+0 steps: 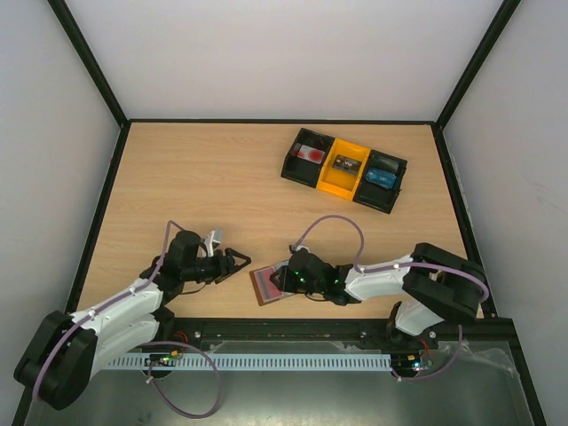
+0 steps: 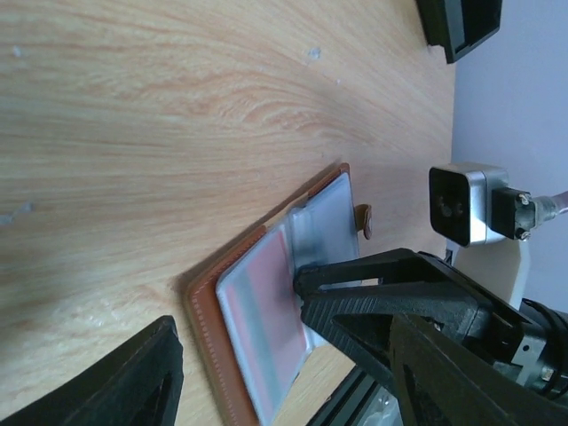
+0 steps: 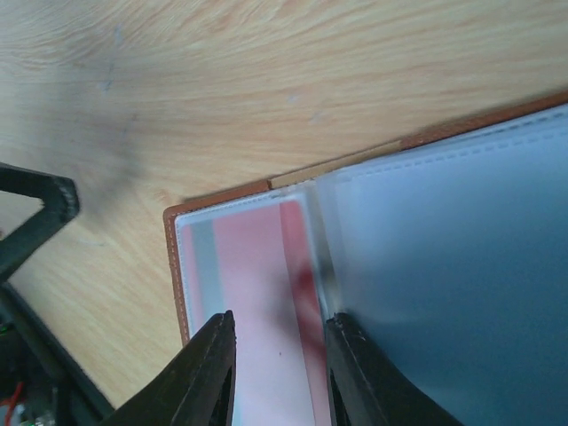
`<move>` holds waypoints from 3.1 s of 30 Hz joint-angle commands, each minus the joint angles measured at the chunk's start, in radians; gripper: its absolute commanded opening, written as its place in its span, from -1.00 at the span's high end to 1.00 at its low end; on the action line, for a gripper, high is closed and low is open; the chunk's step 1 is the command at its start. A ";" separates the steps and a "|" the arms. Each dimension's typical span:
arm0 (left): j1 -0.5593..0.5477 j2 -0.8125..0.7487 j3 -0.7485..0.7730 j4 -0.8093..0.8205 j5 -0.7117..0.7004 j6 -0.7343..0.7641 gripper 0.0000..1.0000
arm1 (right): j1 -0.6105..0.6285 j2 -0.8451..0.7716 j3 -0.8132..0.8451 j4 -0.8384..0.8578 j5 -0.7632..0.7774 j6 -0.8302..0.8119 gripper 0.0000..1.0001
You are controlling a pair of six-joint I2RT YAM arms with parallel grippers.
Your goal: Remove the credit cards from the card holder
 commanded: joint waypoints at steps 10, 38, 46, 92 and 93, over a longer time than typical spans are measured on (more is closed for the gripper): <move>-0.016 -0.084 -0.120 0.044 0.090 -0.085 -0.14 | 0.064 0.082 0.101 0.032 0.040 0.091 0.42; -0.127 -0.115 -0.153 0.091 -0.035 -0.219 -0.36 | 0.121 0.157 0.010 0.071 0.097 0.120 0.96; -0.146 -0.101 -0.169 0.106 -0.053 -0.234 -0.45 | 0.121 0.150 -0.017 0.112 0.099 0.141 0.96; -0.140 0.130 0.153 -0.187 -0.215 0.074 0.29 | 0.132 0.246 0.069 0.234 0.202 0.183 0.96; -0.140 0.127 0.156 -0.198 -0.214 0.074 0.28 | 0.132 0.247 0.068 0.240 0.204 0.183 0.96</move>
